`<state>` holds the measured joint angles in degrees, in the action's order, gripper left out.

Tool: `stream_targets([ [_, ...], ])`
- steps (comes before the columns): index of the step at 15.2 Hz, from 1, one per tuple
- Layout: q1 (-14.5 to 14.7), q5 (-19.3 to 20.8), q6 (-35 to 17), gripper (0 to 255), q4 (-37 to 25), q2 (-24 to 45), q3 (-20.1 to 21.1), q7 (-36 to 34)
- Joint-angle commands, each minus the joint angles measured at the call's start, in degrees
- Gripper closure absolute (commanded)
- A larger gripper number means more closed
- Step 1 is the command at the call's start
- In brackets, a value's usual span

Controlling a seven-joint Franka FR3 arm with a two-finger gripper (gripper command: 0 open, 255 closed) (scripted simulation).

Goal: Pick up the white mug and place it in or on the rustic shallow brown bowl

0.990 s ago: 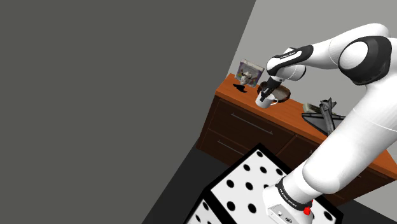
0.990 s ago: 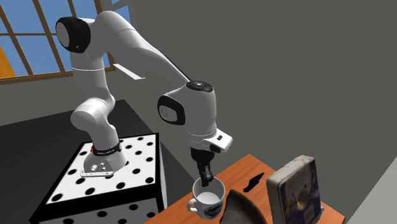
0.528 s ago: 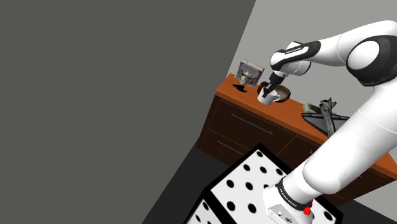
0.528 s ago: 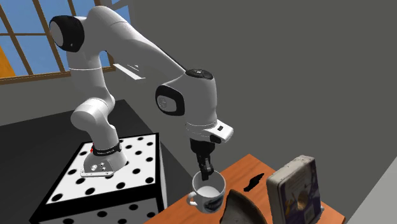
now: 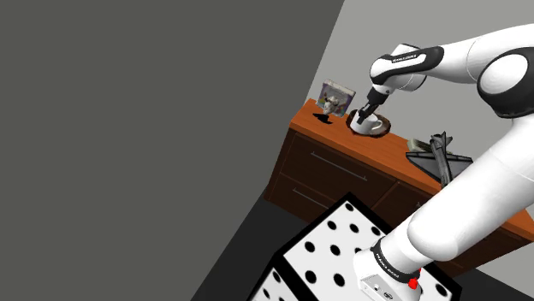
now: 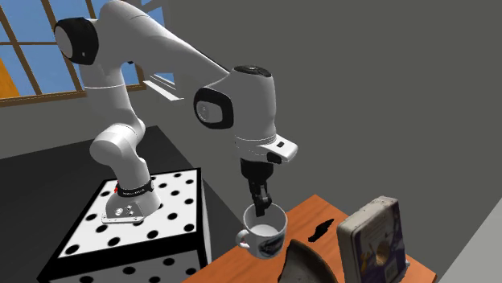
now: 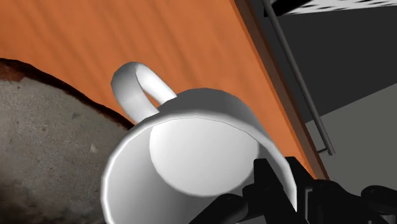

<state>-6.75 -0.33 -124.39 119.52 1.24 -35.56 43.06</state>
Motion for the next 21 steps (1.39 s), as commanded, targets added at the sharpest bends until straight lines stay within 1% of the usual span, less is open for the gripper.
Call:
stream_targets([
  [1,0.1,0.6,1.5,255,-0.8,-0.8,0.0,-0.4],
  [9,0.3,2.0,7.5,255,-5.0,-3.0,0.2,-1.3],
  [18,0.4,2.8,13.9,255,-10.3,-4.3,0.5,-1.9],
  [21,-1.6,-1.6,15.8,255,-17.5,2.2,-1.9,3.8],
])
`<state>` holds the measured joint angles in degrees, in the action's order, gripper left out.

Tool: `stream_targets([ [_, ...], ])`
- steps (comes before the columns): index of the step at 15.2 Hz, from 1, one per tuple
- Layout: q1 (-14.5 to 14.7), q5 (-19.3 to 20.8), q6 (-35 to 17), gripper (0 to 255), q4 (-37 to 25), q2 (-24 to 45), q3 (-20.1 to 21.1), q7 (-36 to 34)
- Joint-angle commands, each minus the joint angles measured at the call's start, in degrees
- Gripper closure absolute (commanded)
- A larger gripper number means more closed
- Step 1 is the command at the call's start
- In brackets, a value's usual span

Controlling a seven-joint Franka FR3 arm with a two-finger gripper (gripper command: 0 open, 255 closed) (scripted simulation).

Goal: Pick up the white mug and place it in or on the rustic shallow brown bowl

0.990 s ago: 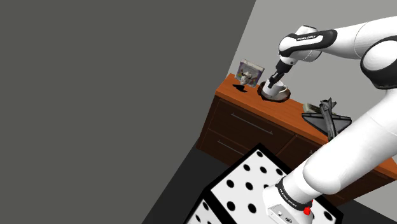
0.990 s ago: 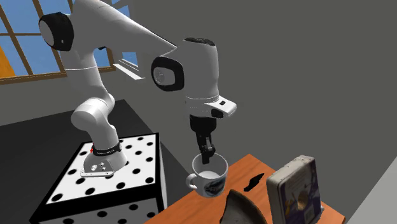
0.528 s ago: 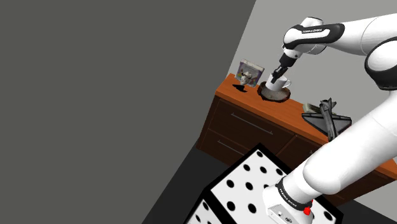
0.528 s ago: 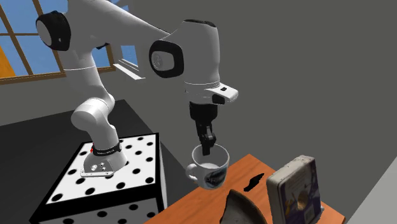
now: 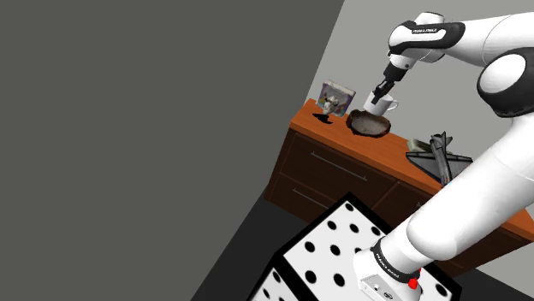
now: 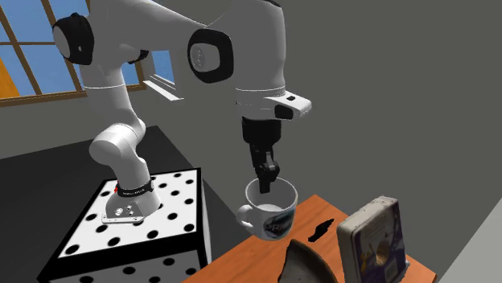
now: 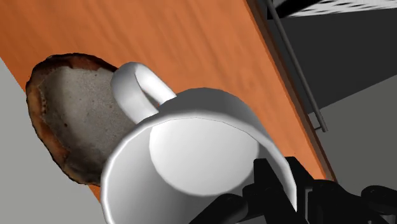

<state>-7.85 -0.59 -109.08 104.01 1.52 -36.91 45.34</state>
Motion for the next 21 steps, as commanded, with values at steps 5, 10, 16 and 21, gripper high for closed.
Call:
stream_targets([
  [5,-6.9,-9.7,5.6,255,-16.4,14.1,-2.4,10.1],
  [10,-17.1,-17.5,13.4,255,-35.2,27.1,-1.4,15.6],
  [16,-15.8,-17.1,8.3,255,-29.3,26.4,-1.3,16.0],
  [21,-15.0,-17.3,4.4,255,-25.2,26.3,-1.2,16.3],
])
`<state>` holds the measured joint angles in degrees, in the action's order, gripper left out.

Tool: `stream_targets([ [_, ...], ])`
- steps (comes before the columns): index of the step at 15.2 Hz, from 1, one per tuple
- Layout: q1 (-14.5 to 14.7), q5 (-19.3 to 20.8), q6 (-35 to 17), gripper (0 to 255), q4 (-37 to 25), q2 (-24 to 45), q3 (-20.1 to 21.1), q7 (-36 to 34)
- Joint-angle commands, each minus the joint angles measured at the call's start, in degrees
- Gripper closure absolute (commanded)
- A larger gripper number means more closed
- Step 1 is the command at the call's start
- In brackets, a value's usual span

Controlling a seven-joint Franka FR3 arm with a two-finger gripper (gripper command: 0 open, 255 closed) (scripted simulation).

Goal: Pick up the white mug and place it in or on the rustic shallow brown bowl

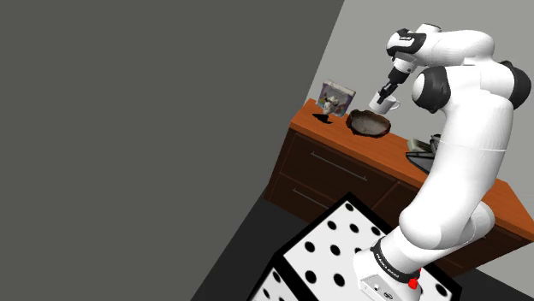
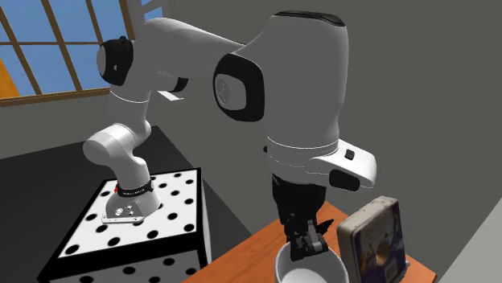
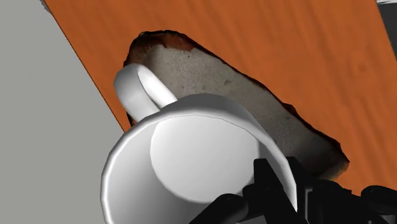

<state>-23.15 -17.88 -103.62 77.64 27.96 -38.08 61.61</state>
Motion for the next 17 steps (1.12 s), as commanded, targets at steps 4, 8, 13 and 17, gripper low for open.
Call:
stream_targets([
  [4,0.7,-0.3,-4.0,255,4.0,0.1,0.2,0.4],
  [8,0.9,-0.6,-6.0,255,5.8,0.4,0.4,0.7],
  [13,0.9,-0.6,-6.0,255,5.8,0.4,0.4,0.7],
  [17,0.9,-0.6,-6.0,0,5.8,0.4,0.4,0.7],
])
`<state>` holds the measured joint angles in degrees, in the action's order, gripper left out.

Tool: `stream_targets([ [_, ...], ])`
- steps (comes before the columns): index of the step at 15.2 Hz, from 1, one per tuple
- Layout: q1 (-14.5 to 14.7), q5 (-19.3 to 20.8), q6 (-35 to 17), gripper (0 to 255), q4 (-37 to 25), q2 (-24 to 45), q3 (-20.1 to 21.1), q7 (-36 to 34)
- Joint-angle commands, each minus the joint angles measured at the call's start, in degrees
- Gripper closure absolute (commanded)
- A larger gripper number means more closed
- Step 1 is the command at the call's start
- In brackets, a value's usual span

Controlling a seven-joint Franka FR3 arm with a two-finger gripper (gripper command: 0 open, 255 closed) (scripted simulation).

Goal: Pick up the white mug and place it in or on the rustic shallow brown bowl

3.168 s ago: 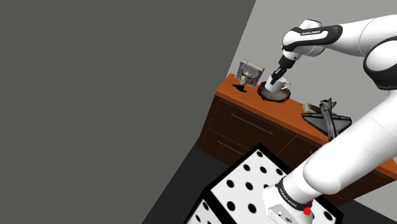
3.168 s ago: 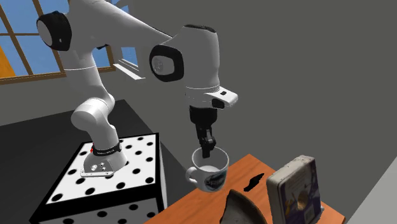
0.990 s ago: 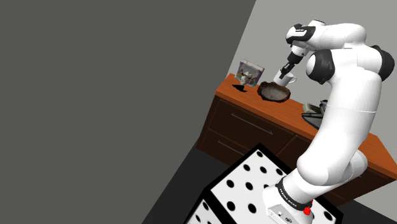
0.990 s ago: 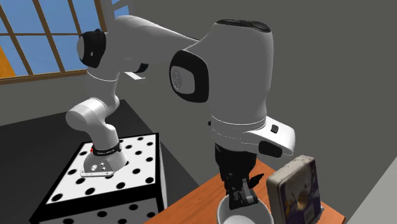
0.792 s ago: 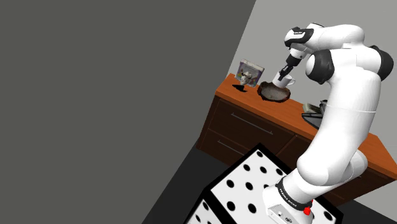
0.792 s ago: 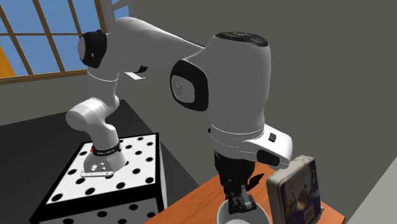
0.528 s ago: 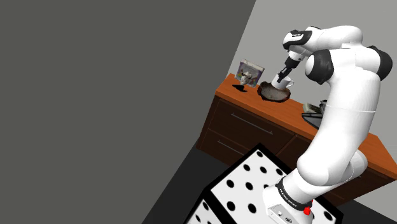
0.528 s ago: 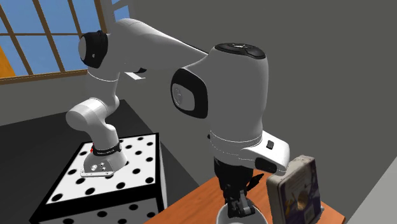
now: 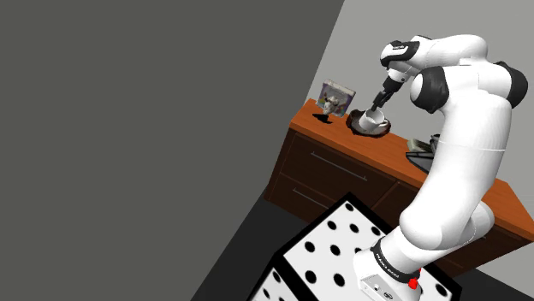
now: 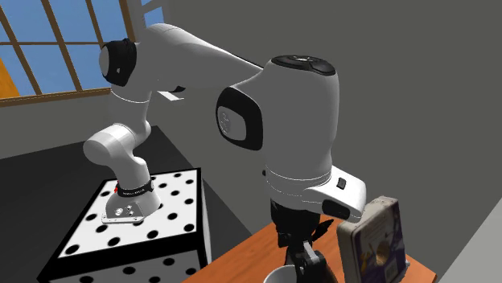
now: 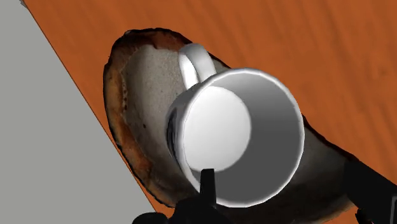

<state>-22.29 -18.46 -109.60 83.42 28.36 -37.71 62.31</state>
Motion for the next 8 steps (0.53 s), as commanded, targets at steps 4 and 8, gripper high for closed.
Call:
stream_targets([
  [4,0.0,0.4,1.6,0,-1.3,-0.5,-0.2,-0.3],
  [8,-0.5,1.1,6.5,0,-5.5,-1.3,-0.6,-0.9],
])
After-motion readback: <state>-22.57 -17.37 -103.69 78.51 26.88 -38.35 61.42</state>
